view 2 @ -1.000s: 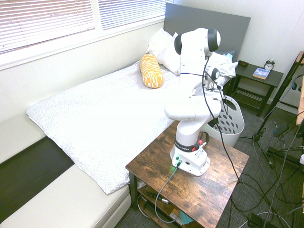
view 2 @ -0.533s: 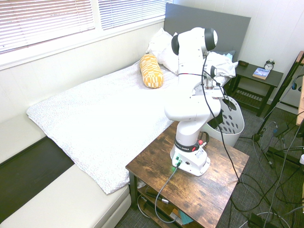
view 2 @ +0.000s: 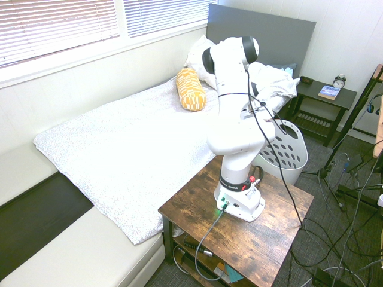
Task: Put my clothes in the laundry bag
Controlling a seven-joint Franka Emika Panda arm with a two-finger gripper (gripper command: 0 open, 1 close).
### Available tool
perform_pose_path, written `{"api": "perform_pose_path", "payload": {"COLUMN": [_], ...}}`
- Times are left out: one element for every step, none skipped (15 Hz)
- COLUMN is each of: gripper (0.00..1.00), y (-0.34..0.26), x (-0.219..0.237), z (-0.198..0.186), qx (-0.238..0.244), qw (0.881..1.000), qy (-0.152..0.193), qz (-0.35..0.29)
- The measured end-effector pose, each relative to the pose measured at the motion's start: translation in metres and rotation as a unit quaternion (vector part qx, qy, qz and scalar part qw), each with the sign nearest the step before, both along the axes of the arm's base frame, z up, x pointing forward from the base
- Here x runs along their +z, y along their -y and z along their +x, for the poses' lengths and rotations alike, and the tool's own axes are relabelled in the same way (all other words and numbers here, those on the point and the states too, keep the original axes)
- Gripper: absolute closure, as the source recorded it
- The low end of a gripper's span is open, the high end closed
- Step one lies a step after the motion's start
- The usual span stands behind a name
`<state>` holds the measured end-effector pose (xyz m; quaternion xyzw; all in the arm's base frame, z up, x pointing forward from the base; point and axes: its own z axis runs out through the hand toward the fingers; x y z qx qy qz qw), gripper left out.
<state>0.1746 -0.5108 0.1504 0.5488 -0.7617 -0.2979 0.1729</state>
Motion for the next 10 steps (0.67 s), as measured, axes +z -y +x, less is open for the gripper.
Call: {"api": "perform_pose_path", "payload": {"gripper": [0.00,0.00,0.00,0.00,0.00,0.00,0.00,0.00,0.00,0.00], "y": [0.002,0.004,0.005,0.006,0.004,-0.004,-0.015,-0.028,-0.046,-0.063], "x": [0.008,0.021,0.039,0.060,0.081,0.101,0.118,0.132,0.146,0.158], "z": [0.003,0.009,0.016,0.023,0.034,0.049,0.064,0.081,0.102,0.122], "qx": [0.000,0.002,0.011,0.026,0.047,0.069,0.091,0.116,0.142,0.167], "qw": [1.000,0.999,0.998,0.996,0.993,0.989,0.984,0.978,0.971,0.964], "qy": [0.010,0.032,0.059,0.086,0.110,0.132,0.153,0.173,0.190,0.206], "qz": [-0.004,-0.004,0.000,0.004,0.007,0.010,0.014,0.019,0.025,0.029]}}
